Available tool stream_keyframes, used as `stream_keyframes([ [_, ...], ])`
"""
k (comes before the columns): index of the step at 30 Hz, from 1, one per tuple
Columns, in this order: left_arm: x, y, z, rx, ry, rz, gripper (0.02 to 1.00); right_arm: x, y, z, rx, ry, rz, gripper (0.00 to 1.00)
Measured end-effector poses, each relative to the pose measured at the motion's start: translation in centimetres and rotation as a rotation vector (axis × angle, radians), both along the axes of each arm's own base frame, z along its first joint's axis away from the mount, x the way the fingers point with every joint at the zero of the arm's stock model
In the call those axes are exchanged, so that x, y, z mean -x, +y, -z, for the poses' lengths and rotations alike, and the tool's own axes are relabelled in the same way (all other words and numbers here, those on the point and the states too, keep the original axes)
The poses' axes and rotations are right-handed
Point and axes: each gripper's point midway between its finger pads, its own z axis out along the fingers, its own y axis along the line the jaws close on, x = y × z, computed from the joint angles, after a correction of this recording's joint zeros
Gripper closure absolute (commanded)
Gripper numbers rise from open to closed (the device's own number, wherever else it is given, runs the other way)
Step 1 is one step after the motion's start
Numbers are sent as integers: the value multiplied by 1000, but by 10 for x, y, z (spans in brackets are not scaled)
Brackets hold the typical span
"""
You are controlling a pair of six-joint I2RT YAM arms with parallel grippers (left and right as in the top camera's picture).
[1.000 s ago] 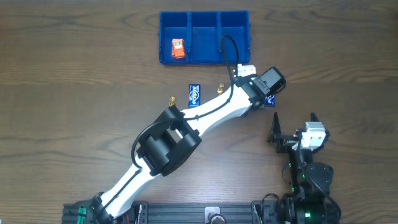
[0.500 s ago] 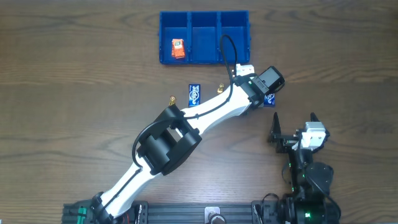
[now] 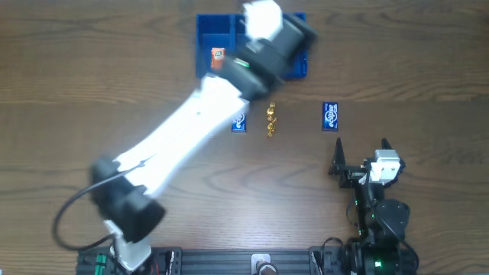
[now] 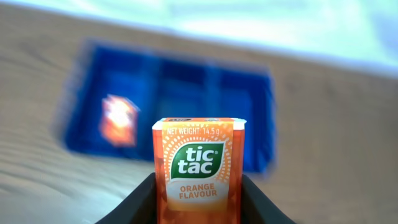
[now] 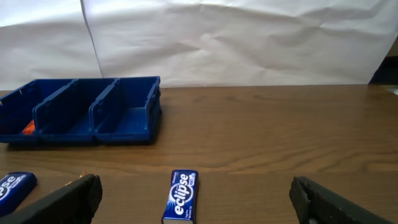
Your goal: Sort Candies Into Trays
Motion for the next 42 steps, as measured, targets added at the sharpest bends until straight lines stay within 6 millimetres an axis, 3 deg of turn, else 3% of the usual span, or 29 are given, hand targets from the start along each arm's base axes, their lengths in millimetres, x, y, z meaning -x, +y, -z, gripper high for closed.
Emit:
stream_keyframes([
  [2,-28,60,-18,-15,-25,-84,691,0,0,0,0,0,0,3],
  [3,-36,77,-14,-27,-11,-103,691,0,0,0,0,0,0,1],
  [5,-51,101,1,-34,34,-114,691,0,0,0,0,0,0,1],
  [9,-74,125,42,-39,120,-105,684,0,0,0,0,0,0,1],
  [13,-92,112,96,-39,193,-45,689,0,0,0,0,0,0,1],
  [17,-93,102,131,-44,259,0,691,0,0,0,0,0,0,1],
  [19,-92,100,139,-48,276,14,689,0,0,0,0,0,0,1],
  [29,-92,97,140,-95,277,90,643,0,0,0,0,0,0,1],
  [30,-91,97,141,-98,280,93,610,0,0,0,0,0,0,1],
  [32,-90,98,142,-104,286,97,384,0,0,0,0,0,0,1],
  [34,-89,98,142,-105,290,100,251,0,0,0,0,0,0,1],
  [40,-89,98,137,-95,280,94,207,0,0,0,0,0,0,1],
  [42,-92,96,110,-63,185,94,209,0,0,0,0,0,0,3],
])
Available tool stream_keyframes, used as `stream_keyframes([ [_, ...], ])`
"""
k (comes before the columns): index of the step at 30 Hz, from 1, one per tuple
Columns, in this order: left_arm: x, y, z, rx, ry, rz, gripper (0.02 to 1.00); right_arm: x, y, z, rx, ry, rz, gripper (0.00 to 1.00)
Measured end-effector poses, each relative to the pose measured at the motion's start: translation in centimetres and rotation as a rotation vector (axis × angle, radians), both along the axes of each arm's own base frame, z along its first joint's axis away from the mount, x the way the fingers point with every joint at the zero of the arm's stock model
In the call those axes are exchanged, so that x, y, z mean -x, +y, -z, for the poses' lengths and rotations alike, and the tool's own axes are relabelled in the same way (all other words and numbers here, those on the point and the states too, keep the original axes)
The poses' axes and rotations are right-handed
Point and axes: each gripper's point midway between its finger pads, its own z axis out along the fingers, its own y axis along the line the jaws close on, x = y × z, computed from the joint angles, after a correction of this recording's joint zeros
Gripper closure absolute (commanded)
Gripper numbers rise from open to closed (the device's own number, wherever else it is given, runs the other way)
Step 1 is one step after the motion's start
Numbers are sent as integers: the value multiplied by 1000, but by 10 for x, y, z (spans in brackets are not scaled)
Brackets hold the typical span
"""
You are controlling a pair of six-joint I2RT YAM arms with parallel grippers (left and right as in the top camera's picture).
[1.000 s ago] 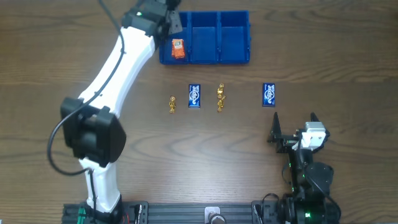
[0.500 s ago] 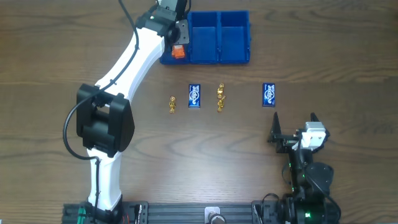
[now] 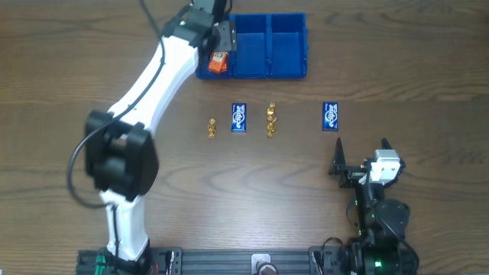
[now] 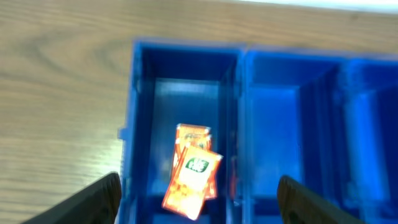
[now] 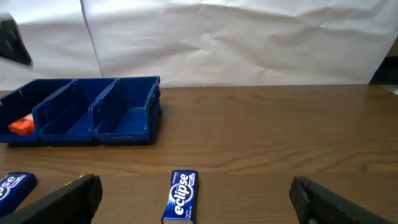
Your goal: Sort Candies Into Trays
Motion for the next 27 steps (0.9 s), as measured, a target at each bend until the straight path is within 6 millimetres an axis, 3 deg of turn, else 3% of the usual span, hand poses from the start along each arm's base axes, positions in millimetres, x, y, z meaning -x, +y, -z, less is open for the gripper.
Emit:
stream_keyframes([
  [3,19,10,-91,85,-228,-6,231,0,0,0,0,0,0,1],
  [4,36,19,-132,115,-323,-6,231,0,0,0,0,0,0,1],
  [5,62,33,-189,147,-462,-7,231,0,0,0,0,0,0,1],
  [7,114,58,-269,176,-693,2,226,0,0,0,0,1,0,1],
  [9,150,76,-296,169,-798,8,226,0,0,0,0,0,0,1],
  [11,179,99,-292,139,-851,-8,226,0,0,0,0,0,0,1],
  [14,199,126,-255,88,-849,-44,220,0,0,0,0,0,0,1],
  [18,227,145,-195,45,-854,-35,194,0,0,0,0,0,0,1],
  [22,266,160,-184,61,-1005,-34,161,0,0,0,0,0,1,1],
  [27,292,164,-138,69,-1059,-11,112,0,0,0,0,-1,0,1],
])
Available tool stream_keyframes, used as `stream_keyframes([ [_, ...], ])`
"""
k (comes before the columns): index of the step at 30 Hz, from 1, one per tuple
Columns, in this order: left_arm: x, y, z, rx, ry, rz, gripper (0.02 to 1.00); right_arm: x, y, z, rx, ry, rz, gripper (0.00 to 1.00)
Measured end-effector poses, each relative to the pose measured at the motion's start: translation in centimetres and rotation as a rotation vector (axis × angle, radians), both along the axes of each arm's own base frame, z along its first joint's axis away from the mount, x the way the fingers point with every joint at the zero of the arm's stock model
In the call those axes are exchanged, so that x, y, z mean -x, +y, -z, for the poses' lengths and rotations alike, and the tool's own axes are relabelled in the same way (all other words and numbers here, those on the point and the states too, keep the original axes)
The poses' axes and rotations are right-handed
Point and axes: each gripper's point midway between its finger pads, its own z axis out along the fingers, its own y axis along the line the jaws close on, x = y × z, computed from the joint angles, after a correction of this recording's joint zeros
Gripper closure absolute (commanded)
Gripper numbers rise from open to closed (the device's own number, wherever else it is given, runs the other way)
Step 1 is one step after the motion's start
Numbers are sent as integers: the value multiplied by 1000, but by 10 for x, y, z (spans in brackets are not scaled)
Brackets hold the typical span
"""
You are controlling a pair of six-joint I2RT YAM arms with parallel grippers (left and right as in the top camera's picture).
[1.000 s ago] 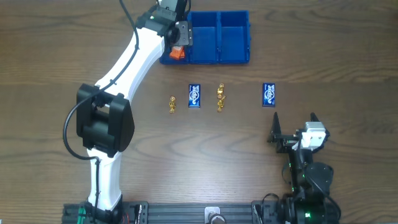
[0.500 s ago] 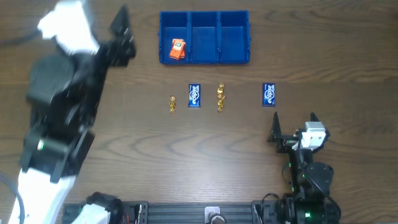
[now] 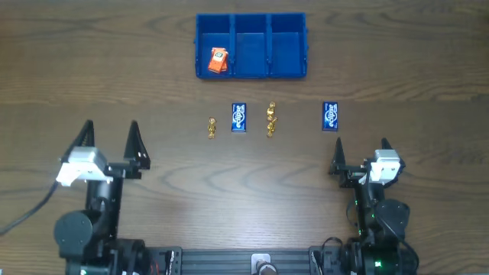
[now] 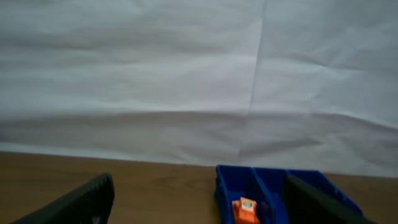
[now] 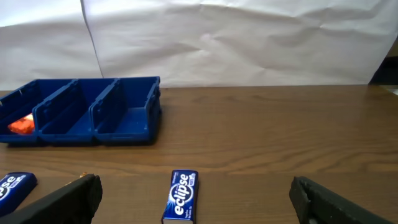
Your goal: Sort Candies Into Trays
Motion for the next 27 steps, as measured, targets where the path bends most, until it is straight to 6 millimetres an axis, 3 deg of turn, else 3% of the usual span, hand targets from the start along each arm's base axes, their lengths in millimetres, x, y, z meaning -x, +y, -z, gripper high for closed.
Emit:
stream_keyframes([
  [7,-4,-6,71,-25,35,45,18,0,0,0,0,0,0,1],
  [8,-8,-9,97,-32,104,63,20,0,0,0,0,0,0,1],
  [10,-7,-11,113,-34,174,74,23,0,0,0,0,0,0,1],
  [11,-7,-11,132,-34,248,78,20,0,0,0,0,1,0,1],
  [27,-5,-11,133,-34,266,78,20,0,0,0,0,0,0,1],
])
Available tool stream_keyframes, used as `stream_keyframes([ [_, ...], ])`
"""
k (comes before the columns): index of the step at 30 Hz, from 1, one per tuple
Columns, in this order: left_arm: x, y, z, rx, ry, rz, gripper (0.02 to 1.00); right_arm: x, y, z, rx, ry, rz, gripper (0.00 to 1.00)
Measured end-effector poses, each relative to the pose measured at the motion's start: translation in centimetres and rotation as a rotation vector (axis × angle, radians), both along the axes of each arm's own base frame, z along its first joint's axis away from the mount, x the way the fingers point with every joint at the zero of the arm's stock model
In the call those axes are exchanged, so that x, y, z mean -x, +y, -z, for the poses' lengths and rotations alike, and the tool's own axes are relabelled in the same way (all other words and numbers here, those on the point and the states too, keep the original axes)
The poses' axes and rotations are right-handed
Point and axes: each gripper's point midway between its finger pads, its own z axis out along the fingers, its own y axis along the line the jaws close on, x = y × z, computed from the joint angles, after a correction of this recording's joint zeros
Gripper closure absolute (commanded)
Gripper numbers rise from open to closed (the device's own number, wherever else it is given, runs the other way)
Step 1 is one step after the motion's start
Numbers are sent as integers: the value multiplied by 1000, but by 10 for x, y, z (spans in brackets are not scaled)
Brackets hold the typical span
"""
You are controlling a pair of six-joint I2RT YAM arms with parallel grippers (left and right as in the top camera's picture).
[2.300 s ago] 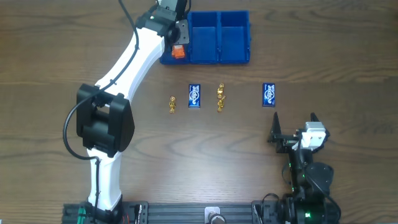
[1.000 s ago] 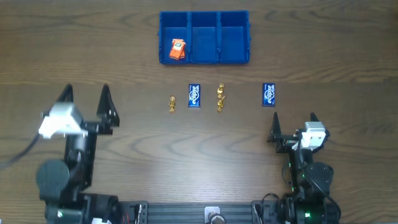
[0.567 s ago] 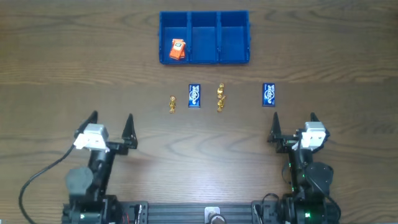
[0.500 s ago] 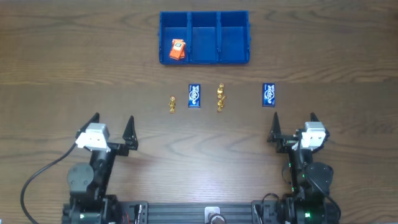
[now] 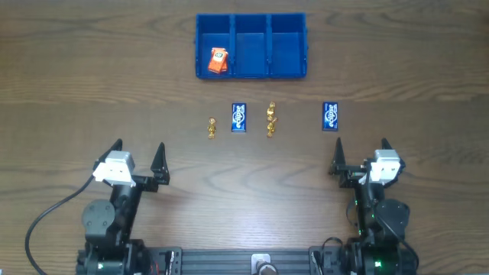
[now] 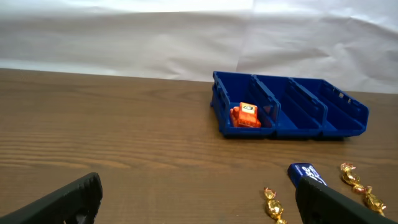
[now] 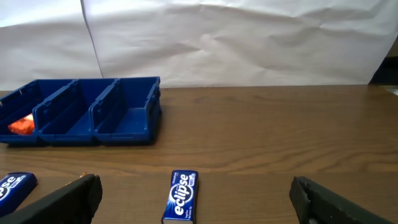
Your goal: Sort Candies Into Trays
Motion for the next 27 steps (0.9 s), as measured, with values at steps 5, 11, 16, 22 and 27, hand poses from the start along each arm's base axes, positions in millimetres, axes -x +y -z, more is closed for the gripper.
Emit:
stream_keyframes([
  [5,0,0,0,0,0,0,20,0,0,0,0,0,0,3],
  [11,0,0,0,0,1,0,20,-7,-1,7,-10,49,6,1],
  [16,0,0,-1,0,1,0,20,-41,7,-11,-28,373,-41,3],
  [22,0,0,0,0,1,0,20,-85,10,-13,-42,869,-60,3],
  [27,0,0,-1,0,0,0,20,-106,27,31,-29,1157,-99,1],
])
